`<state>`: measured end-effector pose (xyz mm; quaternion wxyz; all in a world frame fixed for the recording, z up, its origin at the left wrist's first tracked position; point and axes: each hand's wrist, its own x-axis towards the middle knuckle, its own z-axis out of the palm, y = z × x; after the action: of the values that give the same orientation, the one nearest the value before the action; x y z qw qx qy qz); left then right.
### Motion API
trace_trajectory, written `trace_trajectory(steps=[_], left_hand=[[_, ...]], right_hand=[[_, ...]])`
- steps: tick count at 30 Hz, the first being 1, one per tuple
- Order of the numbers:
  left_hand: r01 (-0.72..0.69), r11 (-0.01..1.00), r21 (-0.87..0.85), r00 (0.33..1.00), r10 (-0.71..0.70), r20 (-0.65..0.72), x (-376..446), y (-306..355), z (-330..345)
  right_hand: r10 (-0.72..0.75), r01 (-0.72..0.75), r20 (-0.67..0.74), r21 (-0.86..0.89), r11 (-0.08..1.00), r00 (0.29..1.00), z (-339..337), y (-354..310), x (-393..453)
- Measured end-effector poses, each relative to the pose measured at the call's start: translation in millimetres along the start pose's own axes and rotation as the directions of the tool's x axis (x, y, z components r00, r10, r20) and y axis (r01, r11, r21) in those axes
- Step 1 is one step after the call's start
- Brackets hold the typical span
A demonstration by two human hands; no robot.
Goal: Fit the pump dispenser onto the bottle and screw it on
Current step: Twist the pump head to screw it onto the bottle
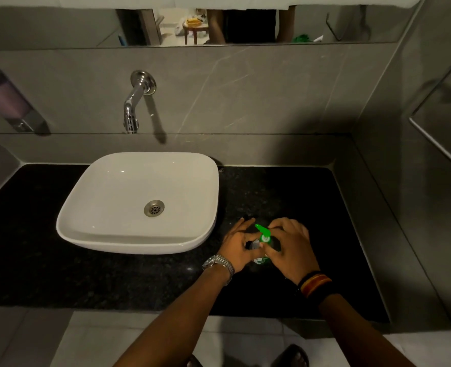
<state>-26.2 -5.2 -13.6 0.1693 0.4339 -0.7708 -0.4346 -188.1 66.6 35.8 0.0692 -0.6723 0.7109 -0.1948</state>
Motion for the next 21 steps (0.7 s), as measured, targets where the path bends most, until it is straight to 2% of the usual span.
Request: trace_trajectory(steps=[4,6,8,11,13,16,17,19,21], left_hand=[[0.005,1.0,0.008,1.0,-0.005,0.026,0.0,1.4,-1.8],[0.007,1.0,0.002,1.0,-0.007,0.03,-0.7,2.1,-2.3],[0.009,1.0,-0.013,1.0,-0.009,0.027,-1.0,2.2,-2.6],[0.003,1.0,-0.001,1.0,-0.003,0.02,-1.5,1.0,-1.3],[-0.016,1.0,0.022,1.0,0.016,0.014,-1.2,-0.8,0.5],[0.004,1.0,0.016,1.0,-0.004,0.017,-2.3,-0.1,-0.4],[0.017,1.0,0.015,1.0,-0.018,0.02,-2.4,1.2,-1.1],[0.021,0.999,0.033,0.999,-0.022,0.027,-2.2,3.7,-2.5],[0.008,0.999,0.045,1.0,-0.009,0.016,-2.0,3.7,-2.2]], right_hand=[[-0.142,0.133,0.202,0.058,0.989,0.969,-14.7,7.5,12.4],[-0.168,0.161,0.239,0.048,0.986,0.956,-18.2,10.0,18.0],[-0.146,0.152,0.19,-0.014,0.988,0.971,-13.8,11.1,19.3],[0.036,-0.028,0.099,-0.081,0.996,0.994,-5.0,9.1,14.8],[0.083,-0.082,0.079,-0.016,0.996,0.993,-1.4,7.7,9.5],[0.072,-0.093,0.088,0.264,0.96,0.994,1.0,7.6,4.6],[0.059,-0.077,0.069,0.3,0.951,0.996,2.3,7.4,4.2],[0.087,-0.093,0.032,0.278,0.956,0.996,6.4,5.7,4.9],[0.184,-0.183,0.023,0.265,0.947,0.983,10.0,2.4,7.3]])
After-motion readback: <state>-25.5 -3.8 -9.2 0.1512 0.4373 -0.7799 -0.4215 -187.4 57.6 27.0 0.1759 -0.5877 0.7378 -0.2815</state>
